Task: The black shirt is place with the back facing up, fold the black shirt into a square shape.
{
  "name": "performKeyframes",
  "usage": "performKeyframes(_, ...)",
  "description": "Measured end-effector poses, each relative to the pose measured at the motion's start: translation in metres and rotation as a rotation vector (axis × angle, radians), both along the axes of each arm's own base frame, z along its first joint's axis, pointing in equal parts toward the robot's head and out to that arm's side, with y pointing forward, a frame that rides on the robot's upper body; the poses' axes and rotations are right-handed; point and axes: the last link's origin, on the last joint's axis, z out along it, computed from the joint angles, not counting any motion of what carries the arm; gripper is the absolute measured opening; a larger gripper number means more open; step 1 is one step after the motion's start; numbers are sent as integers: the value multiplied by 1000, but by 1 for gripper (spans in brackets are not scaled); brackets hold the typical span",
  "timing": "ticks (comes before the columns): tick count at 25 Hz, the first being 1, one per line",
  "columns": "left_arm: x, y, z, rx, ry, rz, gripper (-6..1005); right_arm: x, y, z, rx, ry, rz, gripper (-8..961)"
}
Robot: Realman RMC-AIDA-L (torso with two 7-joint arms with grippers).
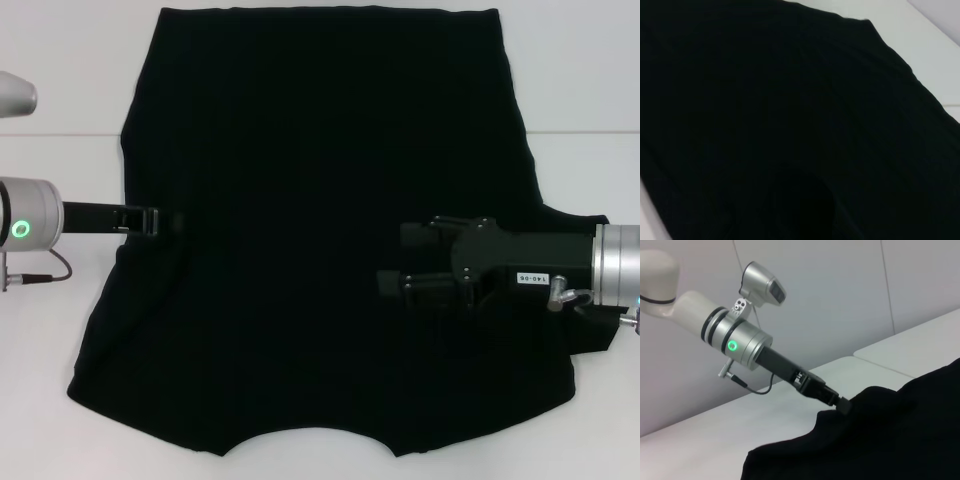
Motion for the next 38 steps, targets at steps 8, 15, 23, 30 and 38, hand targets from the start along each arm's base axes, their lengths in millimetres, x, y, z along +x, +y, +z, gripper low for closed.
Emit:
performKeyframes(8,10,-3,-11,-60,8,-52,29,-1,1,1,7,3,5,915)
performKeyframes(15,36,-10,-34,-189,86,-195,227,-3,6,9,29,10,9,915)
performKeyframes(23,57,-16,-28,-163,17,-291,556,5,23,38,101,73,-120,916)
performKeyframes(30,78,-40,-43,-119,-221,-576,731,38,41,86,58,42,-489,916)
performKeyframes(38,73,-56,-67,3,-257,-770,952,73,31,122,-7,-140,-833,915)
